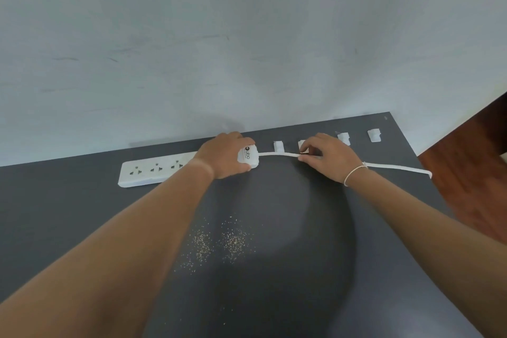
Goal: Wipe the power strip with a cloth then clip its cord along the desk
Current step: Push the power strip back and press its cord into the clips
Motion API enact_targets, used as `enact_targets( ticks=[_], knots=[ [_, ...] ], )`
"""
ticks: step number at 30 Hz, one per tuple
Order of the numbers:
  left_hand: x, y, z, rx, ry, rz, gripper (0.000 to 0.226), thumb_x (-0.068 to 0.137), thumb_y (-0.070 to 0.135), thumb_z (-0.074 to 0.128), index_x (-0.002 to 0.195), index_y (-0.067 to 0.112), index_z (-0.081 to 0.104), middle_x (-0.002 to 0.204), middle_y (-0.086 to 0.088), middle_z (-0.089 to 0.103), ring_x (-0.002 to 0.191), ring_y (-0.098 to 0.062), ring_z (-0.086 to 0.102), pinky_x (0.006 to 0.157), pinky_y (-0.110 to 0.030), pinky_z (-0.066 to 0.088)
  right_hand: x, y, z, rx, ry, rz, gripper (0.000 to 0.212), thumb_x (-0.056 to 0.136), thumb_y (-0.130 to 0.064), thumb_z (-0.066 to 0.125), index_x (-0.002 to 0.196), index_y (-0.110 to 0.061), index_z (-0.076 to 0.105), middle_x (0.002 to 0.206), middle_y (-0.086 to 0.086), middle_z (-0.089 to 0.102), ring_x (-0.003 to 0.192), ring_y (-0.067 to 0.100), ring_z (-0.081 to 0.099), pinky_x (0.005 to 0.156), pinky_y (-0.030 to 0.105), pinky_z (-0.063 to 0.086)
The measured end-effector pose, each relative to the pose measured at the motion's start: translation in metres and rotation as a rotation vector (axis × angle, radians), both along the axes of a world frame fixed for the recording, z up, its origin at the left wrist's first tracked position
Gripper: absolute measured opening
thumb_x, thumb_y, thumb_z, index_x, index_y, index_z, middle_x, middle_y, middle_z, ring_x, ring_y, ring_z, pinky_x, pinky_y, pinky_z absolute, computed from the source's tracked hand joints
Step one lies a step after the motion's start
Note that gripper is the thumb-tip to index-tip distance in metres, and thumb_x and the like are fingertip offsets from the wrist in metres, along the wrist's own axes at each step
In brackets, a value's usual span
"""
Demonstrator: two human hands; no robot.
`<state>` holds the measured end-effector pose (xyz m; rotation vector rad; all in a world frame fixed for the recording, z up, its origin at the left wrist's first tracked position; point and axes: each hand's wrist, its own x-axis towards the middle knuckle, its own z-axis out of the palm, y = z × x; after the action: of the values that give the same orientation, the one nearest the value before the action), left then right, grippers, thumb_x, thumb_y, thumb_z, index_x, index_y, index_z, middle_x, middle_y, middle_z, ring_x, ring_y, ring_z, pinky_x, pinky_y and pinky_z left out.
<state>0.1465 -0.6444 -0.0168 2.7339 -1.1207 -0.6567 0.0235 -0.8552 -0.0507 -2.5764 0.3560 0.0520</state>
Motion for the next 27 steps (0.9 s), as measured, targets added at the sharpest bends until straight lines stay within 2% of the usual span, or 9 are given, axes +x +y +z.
enact_targets(
  ticks=[5, 10, 14, 16, 18, 20, 22, 25, 27],
  knots=[
    [-0.003, 0.001, 0.002, 0.020, -0.001, 0.022, 0.054, 0.081, 0.035, 0.062, 0.133, 0.032, 0.045, 0.129, 0.001, 0.050, 0.120, -0.023, 0.047, 0.098, -0.040, 0.044, 0.005, -0.003, 0.005, -0.014, -0.027, 0.049, 0.015, 0.086, -0.027, 0.060, 0.095, -0.018, 0.067, 0.094, 0.000, 0.058, 0.091, 0.019, 0.058, 0.082, 0.035, 0.049],
    [-0.001, -0.014, 0.010, -0.011, 0.037, 0.095, 0.035, 0.080, 0.035, 0.062, 0.113, 0.022, 0.064, 0.118, 0.000, 0.058, 0.112, -0.024, 0.055, 0.092, -0.038, 0.047, 0.014, -0.007, 0.007, 0.033, -0.026, 0.082, 0.014, 0.087, -0.024, 0.059, 0.095, -0.019, 0.071, 0.094, 0.001, 0.059, 0.087, 0.018, 0.055, 0.086, 0.035, 0.047],
    [0.004, -0.043, 0.011, -0.067, 0.059, 0.107, 0.038, 0.090, 0.031, 0.055, 0.124, 0.015, 0.059, 0.126, -0.004, 0.057, 0.120, -0.023, 0.052, 0.100, -0.034, 0.040, 0.020, -0.010, 0.009, 0.048, -0.014, 0.083, 0.016, 0.087, -0.023, 0.059, 0.095, -0.019, 0.072, 0.091, -0.005, 0.052, 0.085, 0.014, 0.050, 0.087, 0.035, 0.047],
    [0.005, -0.056, 0.007, -0.098, 0.106, 0.095, 0.020, 0.091, 0.024, 0.054, 0.107, 0.019, 0.063, 0.107, -0.006, 0.057, 0.102, -0.022, 0.052, 0.091, -0.032, 0.040, 0.021, -0.010, 0.008, 0.047, -0.006, 0.081, 0.016, 0.087, -0.023, 0.060, 0.095, -0.019, 0.073, 0.090, -0.005, 0.051, 0.084, 0.015, 0.050, 0.086, 0.035, 0.047],
    [0.005, -0.066, 0.003, -0.105, 0.148, 0.074, 0.003, 0.090, 0.020, 0.055, 0.091, 0.022, 0.057, 0.092, -0.005, 0.049, 0.089, -0.018, 0.045, 0.082, -0.030, 0.037, 0.022, -0.010, 0.007, 0.045, -0.005, 0.080, 0.017, 0.087, -0.024, 0.060, 0.095, -0.019, 0.073, 0.090, -0.005, 0.049, 0.083, 0.015, 0.050, 0.085, 0.034, 0.046],
    [0.004, -0.070, -0.001, -0.097, 0.182, 0.068, 0.009, 0.090, 0.019, 0.055, 0.086, 0.017, 0.063, 0.088, -0.004, 0.051, 0.085, -0.019, 0.046, 0.080, -0.029, 0.037, 0.022, -0.010, 0.006, 0.042, -0.002, 0.082, 0.017, 0.087, -0.024, 0.059, 0.096, -0.019, 0.073, 0.090, -0.006, 0.048, 0.082, 0.015, 0.049, 0.084, 0.032, 0.045],
    [0.003, -0.070, -0.002, -0.098, 0.190, 0.067, 0.020, 0.089, 0.017, 0.055, 0.093, 0.012, 0.074, 0.085, -0.004, 0.057, 0.079, -0.020, 0.050, 0.074, -0.028, 0.039, 0.022, -0.010, 0.005, 0.037, 0.000, 0.083, 0.018, 0.087, -0.024, 0.059, 0.097, -0.018, 0.073, 0.090, -0.005, 0.048, 0.082, 0.016, 0.049, 0.082, 0.031, 0.044],
    [0.001, -0.073, -0.001, -0.121, 0.197, 0.078, 0.021, 0.087, 0.014, 0.057, 0.094, 0.014, 0.076, 0.084, -0.004, 0.059, 0.077, -0.019, 0.050, 0.068, -0.027, 0.039, 0.022, -0.010, 0.004, 0.028, -0.007, 0.078, 0.018, 0.087, -0.025, 0.058, 0.097, -0.019, 0.073, 0.090, -0.005, 0.047, 0.081, 0.017, 0.050, 0.079, 0.030, 0.043],
    [0.001, -0.075, -0.002, -0.112, 0.195, 0.080, 0.019, 0.085, 0.013, 0.060, 0.095, 0.012, 0.076, 0.085, -0.002, 0.059, 0.082, -0.022, 0.054, 0.072, -0.029, 0.041, 0.022, -0.009, 0.003, 0.015, -0.013, 0.068, 0.018, 0.088, -0.025, 0.058, 0.097, -0.020, 0.073, 0.089, -0.006, 0.046, 0.080, 0.017, 0.049, 0.073, 0.027, 0.038]
  ],
)
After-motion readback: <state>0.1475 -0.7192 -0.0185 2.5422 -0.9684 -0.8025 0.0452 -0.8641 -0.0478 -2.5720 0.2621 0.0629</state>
